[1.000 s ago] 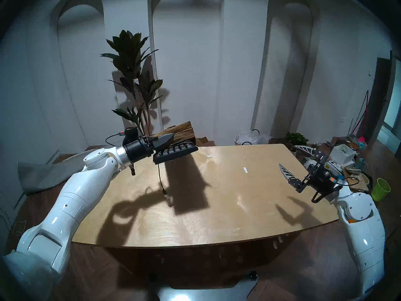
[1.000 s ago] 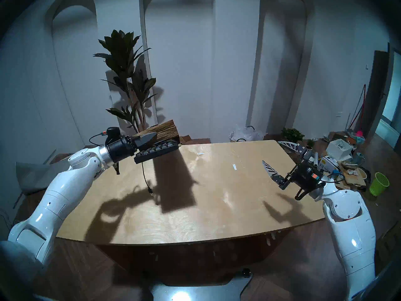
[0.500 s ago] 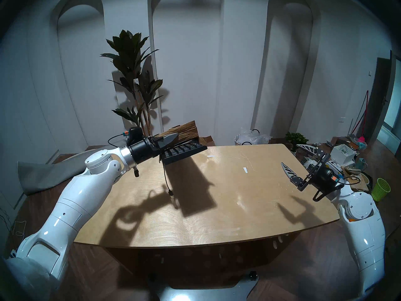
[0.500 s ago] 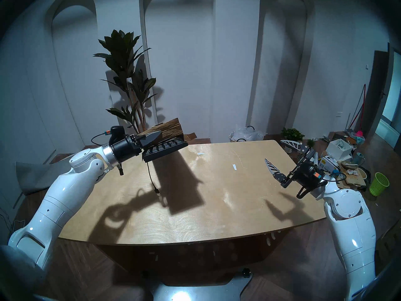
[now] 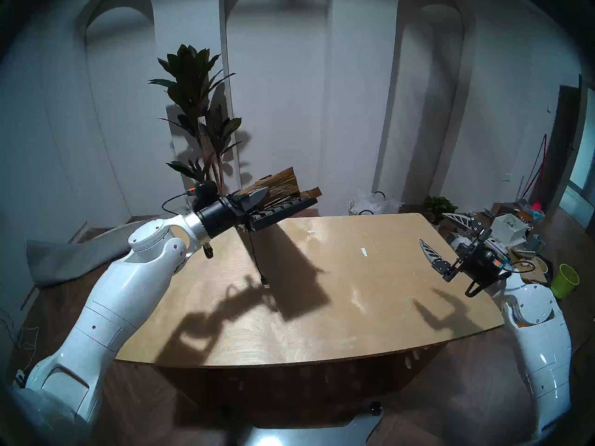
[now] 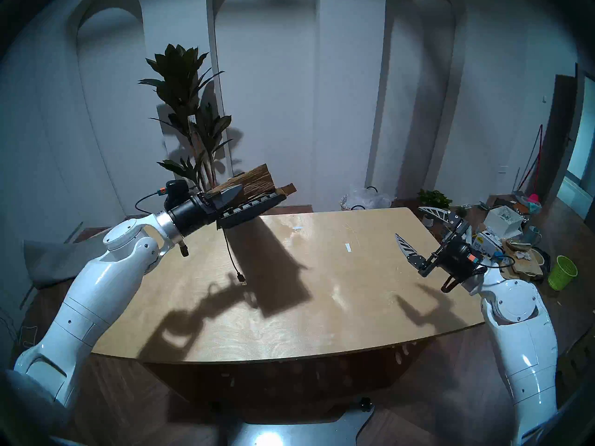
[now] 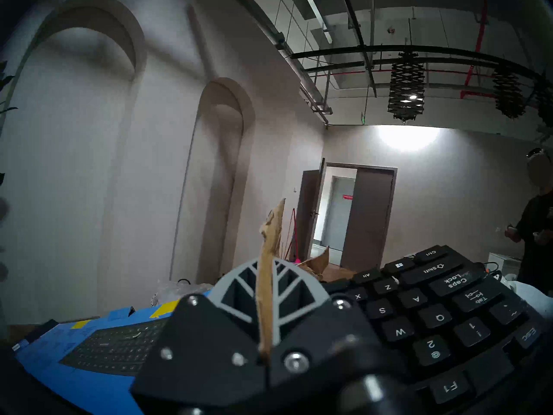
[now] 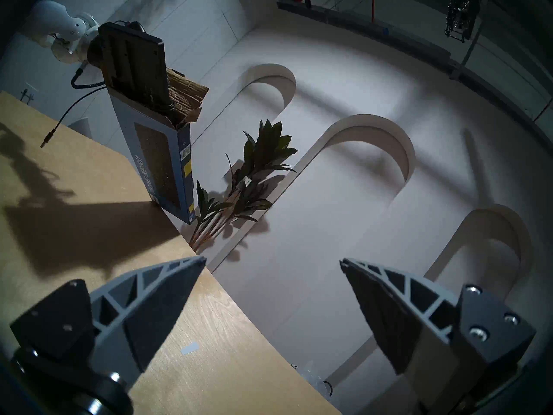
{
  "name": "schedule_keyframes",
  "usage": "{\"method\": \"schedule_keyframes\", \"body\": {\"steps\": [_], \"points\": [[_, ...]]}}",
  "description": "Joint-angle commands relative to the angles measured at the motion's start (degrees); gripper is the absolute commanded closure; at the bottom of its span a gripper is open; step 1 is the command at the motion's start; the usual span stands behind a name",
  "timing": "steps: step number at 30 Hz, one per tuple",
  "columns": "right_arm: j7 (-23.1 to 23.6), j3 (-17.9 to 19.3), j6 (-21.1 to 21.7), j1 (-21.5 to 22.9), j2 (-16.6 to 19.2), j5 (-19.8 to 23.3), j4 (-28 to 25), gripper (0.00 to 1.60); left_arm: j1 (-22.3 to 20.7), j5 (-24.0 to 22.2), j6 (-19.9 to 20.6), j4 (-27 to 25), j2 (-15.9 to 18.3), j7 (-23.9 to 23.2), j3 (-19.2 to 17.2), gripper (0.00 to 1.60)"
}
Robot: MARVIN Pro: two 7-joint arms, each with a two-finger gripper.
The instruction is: Unwrap the new keyboard and set the wrapping aside
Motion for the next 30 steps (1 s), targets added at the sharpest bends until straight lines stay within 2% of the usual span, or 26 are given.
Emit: {"method": "schedule_keyframes", "body": {"steps": [1, 12, 22, 30], "points": [[-1.04, 1.18, -0.25, 1.98, -0.13, 1.28, 0.00, 0.00, 0.11, 1.36, -2.19, -3.93, -1.52, 6.83, -2.29, 1.60], [-1.99, 1.78, -0.43, 3.07, -0.48, 2.56, 0.65, 0.00, 2.81, 5.87, -3.95, -5.78, -2.37, 18.69, -5.60, 1.60], [-2.24, 0.78, -0.59, 3.95, -1.39, 3.37, 0.63, 0.00, 4.92, 10.15, -5.49, -11.70, -4.03, 30.46, -8.32, 1.60], [-2.10, 0.02, -0.65, 4.35, -1.68, 3.34, 1.49, 0.00, 6.23, 13.32, -5.69, -16.82, -6.56, 38.32, -6.84, 1.60]]}}
